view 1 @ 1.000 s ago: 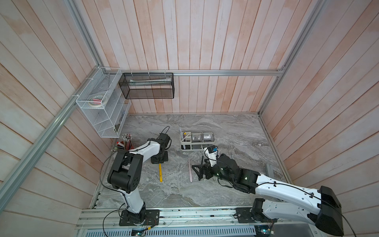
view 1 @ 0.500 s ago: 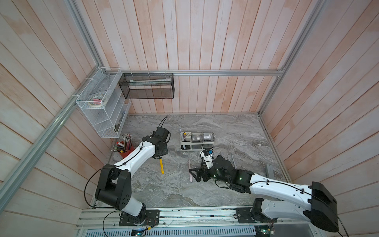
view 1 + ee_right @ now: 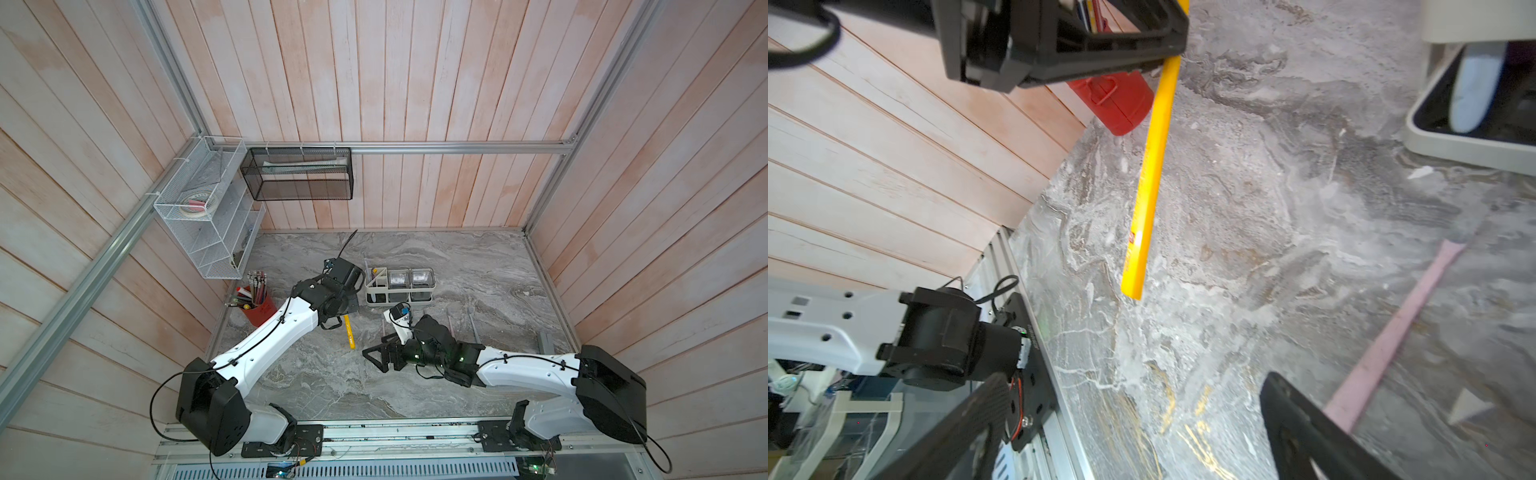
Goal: Place the toothbrush into the toothbrush holder
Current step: Pick up the toothbrush from the center of the board.
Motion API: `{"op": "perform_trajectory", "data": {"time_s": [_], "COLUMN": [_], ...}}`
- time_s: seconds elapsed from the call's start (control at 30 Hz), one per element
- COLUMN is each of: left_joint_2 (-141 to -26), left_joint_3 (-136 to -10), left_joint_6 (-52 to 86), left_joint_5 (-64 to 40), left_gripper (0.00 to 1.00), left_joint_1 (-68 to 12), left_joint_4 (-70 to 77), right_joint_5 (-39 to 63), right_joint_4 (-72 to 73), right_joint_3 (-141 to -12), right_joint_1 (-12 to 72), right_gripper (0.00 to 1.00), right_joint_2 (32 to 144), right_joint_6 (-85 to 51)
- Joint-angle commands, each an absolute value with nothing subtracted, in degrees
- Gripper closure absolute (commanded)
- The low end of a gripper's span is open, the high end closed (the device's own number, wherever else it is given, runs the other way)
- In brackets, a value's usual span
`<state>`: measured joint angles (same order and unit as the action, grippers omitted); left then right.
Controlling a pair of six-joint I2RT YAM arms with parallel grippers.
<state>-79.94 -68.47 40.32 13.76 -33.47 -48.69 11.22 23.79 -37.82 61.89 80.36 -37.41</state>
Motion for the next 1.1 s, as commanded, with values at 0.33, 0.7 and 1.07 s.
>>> {"op": "perform_trajectory", "data": {"time_s": [0.33,0.7,1.07], "left_joint_2": [-75.34,-75.35,-75.94], "left_joint_3": [-66.64,-66.62,-66.84], "left_joint_6": [47.62,48.34,47.37], "left_joint_5": [10.92,8.23,6.5], "left_gripper": [1.0,1.0,1.0], "left_joint_1": [-37.45,-40.27,-41.53], "left_joint_4": [-46.04,-44.61,-44.24], "right_joint_5": [20.3,21.34,22.15], "right_joint_4": [37.92,38.73,38.53], "right_joint_3": [-38.38,-39.92,-39.25], "right_joint_1": [59.18,58.64,57.61], "right_gripper": [0.12,0.25,0.5], "right_joint_2": [86.02,88.86,88.77], "right_joint_6": [-43.68,-43.79,-43.86]}}
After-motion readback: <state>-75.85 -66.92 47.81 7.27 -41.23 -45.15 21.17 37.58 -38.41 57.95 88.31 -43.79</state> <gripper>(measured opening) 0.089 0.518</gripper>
